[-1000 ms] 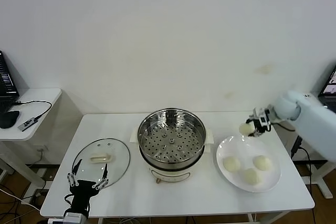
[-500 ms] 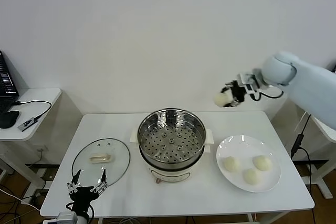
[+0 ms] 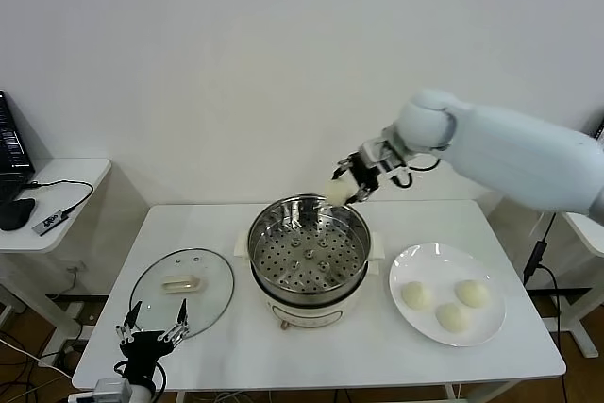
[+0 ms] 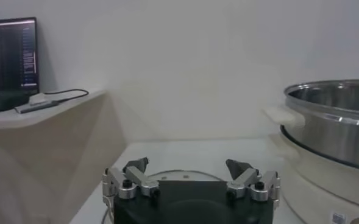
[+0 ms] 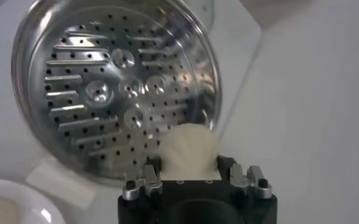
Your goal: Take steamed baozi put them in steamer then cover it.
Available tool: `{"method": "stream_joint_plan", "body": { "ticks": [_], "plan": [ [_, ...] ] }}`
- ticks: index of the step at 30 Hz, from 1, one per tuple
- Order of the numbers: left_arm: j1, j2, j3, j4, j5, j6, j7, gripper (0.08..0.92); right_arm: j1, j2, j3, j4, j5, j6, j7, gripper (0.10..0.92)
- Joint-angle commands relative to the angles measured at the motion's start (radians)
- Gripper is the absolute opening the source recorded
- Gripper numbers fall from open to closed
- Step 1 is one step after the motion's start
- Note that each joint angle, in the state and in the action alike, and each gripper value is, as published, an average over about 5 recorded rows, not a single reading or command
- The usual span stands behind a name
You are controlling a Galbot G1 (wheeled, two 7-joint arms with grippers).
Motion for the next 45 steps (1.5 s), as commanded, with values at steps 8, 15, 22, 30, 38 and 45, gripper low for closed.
{"method": "stream_joint_plan", "body": {
  "ticks": [8,15,22,30,38,45],
  "plan": [
    [0.000,-0.009,-0.010,0.001,0.006,-0.004,0.001,0.823,-0.092,0.185,-0.044,-0.148,-0.310,0.289,0.074,0.585],
    [0.001,-0.013,-0.009,0.001,0.014,-0.008,0.003,0.823,-0.134,0.215,-0.020,-0.215,-0.441,0.368,0.133,0.589],
    [-0.001,-0.017,-0.004,-0.001,0.020,-0.011,0.002,0.823,-0.152,0.219,-0.015,-0.242,-0.469,0.384,0.154,0.634],
    [0.003,-0.023,0.002,-0.018,0.032,-0.012,-0.003,0.823,-0.147,0.222,-0.009,-0.250,-0.453,0.386,0.163,0.808],
    [0.011,-0.015,0.000,-0.034,0.034,-0.008,-0.001,0.823,-0.014,0.122,-0.027,-0.078,-0.189,0.186,0.042,0.823],
    [0.014,0.004,-0.003,-0.064,0.032,0.021,0.010,0.823,0.141,-0.091,-0.051,0.175,0.030,-0.255,-0.076,0.823]
  ]
}}
